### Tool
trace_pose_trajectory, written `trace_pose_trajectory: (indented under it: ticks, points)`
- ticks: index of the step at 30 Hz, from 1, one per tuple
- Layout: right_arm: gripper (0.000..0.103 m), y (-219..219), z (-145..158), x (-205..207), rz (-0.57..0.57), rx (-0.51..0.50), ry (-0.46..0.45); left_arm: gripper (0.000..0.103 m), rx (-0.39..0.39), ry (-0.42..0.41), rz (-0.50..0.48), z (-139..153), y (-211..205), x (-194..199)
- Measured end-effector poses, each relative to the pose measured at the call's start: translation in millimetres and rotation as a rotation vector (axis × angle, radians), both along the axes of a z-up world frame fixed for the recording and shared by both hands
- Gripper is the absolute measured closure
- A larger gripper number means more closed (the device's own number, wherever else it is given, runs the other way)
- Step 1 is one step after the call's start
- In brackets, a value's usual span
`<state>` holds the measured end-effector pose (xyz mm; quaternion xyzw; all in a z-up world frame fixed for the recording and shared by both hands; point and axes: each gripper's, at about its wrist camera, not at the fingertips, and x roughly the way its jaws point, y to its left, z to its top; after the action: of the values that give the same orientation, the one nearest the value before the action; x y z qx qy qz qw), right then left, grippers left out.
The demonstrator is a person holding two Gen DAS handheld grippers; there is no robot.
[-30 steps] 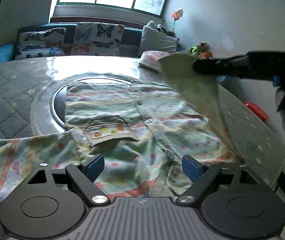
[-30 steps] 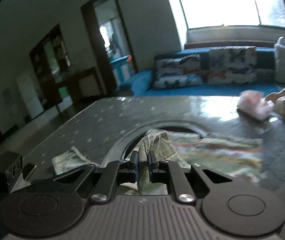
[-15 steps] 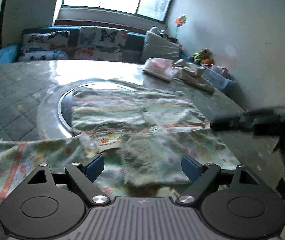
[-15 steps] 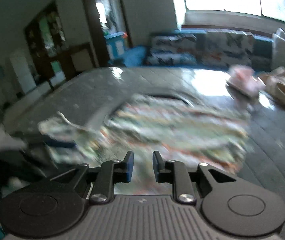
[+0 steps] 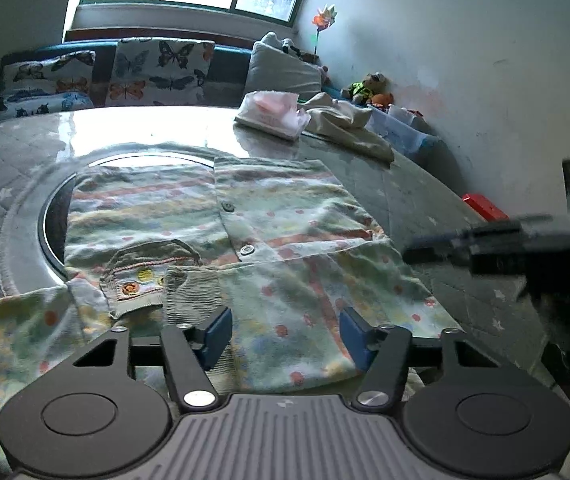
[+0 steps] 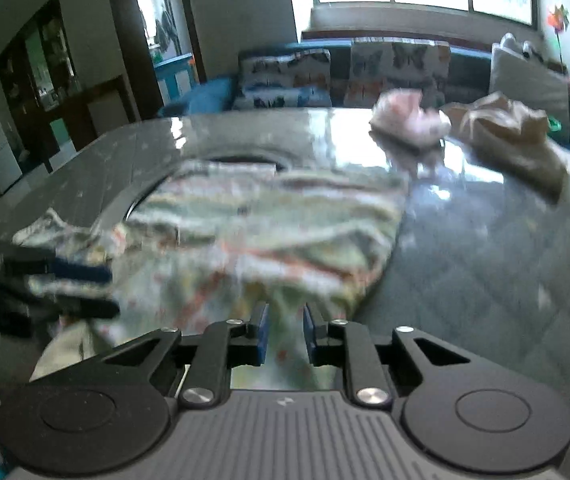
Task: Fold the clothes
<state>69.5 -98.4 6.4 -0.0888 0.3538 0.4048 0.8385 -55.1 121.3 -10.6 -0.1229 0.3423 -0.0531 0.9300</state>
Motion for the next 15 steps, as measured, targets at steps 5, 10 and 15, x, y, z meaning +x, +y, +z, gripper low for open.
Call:
trace_pose_trajectory:
  ticks: [5, 10, 15]
  points:
    - [0.083, 20, -22, 25, -0.009, -0.04, 0.023, 0.047, -0.011, 0.029, 0.016, -10, 8, 4]
    - [0.079, 23, -26, 20, -0.009, -0.067, 0.002, 0.047, -0.031, 0.023, 0.048, -6, 21, -4]
    - [0.07, 45, -10, -5, 0.094, -0.053, -0.049, 0.045, -0.009, -0.005, 0.142, 7, 40, -26]
